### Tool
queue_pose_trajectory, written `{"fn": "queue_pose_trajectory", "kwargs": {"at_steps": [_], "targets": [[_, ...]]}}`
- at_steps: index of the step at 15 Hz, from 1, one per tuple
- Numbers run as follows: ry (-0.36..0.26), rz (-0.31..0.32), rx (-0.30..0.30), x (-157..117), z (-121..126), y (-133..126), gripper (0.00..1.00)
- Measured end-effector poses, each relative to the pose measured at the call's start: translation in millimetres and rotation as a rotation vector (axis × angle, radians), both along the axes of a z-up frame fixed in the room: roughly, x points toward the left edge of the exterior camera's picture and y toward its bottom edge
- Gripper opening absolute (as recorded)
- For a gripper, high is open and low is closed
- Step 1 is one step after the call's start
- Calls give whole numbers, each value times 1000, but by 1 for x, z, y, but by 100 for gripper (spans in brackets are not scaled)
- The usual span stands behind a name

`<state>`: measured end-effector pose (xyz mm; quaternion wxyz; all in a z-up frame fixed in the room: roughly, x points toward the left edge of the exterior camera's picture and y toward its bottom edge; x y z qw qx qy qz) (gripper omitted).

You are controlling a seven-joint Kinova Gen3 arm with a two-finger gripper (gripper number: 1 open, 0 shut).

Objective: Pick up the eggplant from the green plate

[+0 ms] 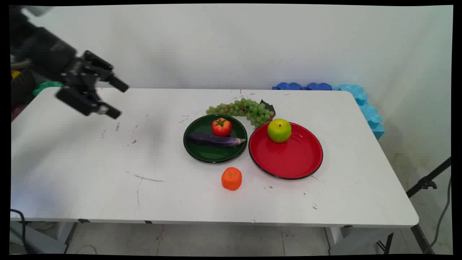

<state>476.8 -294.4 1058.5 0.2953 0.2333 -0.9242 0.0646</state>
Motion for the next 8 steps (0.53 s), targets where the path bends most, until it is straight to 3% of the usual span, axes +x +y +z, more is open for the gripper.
{"fn": "queue_pose_trajectory", "kwargs": {"at_steps": [8], "targets": [[-125, 64, -36, -64, -46, -63, 100]]}}
